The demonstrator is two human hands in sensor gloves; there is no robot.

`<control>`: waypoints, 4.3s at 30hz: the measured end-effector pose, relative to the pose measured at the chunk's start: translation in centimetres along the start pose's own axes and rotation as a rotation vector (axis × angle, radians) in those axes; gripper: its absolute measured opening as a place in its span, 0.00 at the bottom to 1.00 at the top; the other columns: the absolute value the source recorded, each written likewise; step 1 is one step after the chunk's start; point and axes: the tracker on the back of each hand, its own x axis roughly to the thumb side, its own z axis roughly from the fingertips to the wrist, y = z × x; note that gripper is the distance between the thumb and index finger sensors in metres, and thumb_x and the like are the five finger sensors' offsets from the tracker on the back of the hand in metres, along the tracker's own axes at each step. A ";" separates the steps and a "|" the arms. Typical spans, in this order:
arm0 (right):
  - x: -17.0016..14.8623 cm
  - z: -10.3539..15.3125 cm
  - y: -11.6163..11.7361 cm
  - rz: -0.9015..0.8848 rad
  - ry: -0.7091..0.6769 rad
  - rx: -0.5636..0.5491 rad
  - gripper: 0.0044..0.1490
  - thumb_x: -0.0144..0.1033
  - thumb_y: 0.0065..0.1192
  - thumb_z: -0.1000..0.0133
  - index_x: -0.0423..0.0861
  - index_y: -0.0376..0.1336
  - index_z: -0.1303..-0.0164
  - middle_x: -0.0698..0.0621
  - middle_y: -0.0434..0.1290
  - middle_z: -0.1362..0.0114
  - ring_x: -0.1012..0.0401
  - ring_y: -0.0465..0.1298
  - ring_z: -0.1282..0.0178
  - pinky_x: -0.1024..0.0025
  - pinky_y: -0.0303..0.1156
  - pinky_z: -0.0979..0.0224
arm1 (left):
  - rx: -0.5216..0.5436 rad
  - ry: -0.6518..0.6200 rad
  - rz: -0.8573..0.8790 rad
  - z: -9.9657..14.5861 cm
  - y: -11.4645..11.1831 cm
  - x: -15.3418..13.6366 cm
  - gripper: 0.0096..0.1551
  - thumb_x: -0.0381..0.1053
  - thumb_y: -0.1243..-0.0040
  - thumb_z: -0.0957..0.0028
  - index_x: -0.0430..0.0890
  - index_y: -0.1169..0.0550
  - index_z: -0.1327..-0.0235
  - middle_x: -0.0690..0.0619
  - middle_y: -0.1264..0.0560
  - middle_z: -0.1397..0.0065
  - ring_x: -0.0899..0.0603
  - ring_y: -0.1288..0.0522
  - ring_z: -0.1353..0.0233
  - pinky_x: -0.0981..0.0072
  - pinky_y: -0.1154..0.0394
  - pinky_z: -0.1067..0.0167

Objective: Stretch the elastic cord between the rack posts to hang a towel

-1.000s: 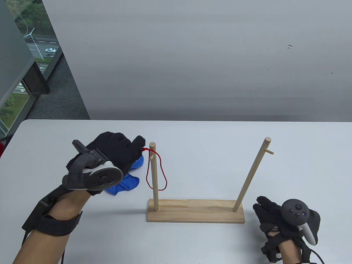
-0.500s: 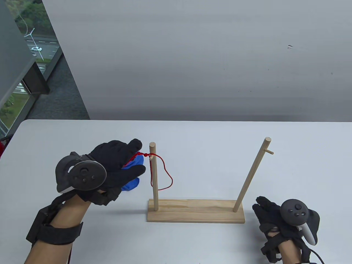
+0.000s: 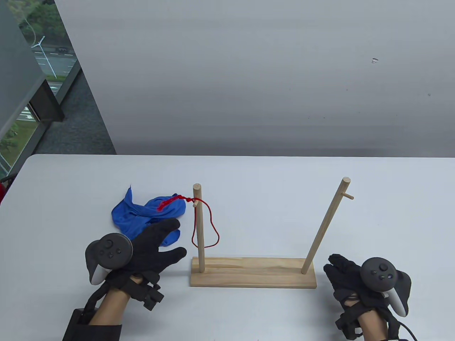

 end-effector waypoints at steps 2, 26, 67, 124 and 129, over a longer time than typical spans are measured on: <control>0.1 0.0 0.0 0.002 -0.009 -0.010 0.39 0.54 0.57 0.46 0.40 0.59 0.33 0.35 0.67 0.33 0.43 0.76 0.39 0.38 0.70 0.43 | -0.045 0.046 0.020 0.1 -1.6 -1.0 0.51 0.73 0.27 0.62 0.50 0.27 0.28 0.47 0.25 0.23 0.33 0.27 0.24 0.27 0.38 0.28; 5.0 1.4 -0.6 -0.075 -0.412 -0.193 0.36 0.54 0.65 0.50 0.43 0.66 0.39 0.41 0.75 0.41 0.51 0.83 0.52 0.57 0.83 0.62 | -0.080 0.231 -0.120 -0.4 -10.4 -4.2 0.35 0.64 0.23 0.60 0.51 0.18 0.40 0.51 0.15 0.37 0.37 0.17 0.38 0.35 0.31 0.33; 23.3 -7.6 8.8 -0.017 -0.658 0.163 0.48 0.53 0.71 0.52 0.44 0.53 0.28 0.41 0.64 0.28 0.51 0.82 0.48 0.62 0.79 0.58 | -0.023 0.194 -0.256 -0.1 -11.4 -3.6 0.29 0.59 0.23 0.57 0.49 0.16 0.46 0.52 0.12 0.42 0.39 0.15 0.40 0.38 0.29 0.32; 22.8 0.5 -8.6 0.370 -0.643 -0.413 0.25 0.41 0.68 0.51 0.44 0.69 0.45 0.46 0.80 0.50 0.61 0.86 0.70 0.73 0.81 0.74 | -0.048 0.222 -0.282 -0.2 -11.5 -3.5 0.28 0.60 0.23 0.57 0.50 0.16 0.46 0.53 0.12 0.42 0.41 0.16 0.39 0.38 0.30 0.31; 23.1 1.5 -10.4 0.480 -0.635 -0.515 0.25 0.40 0.68 0.51 0.44 0.70 0.46 0.46 0.80 0.51 0.62 0.86 0.70 0.74 0.81 0.74 | -0.050 0.233 -0.283 -0.2 -11.5 -3.6 0.28 0.61 0.23 0.57 0.51 0.16 0.46 0.54 0.12 0.42 0.42 0.16 0.38 0.38 0.29 0.32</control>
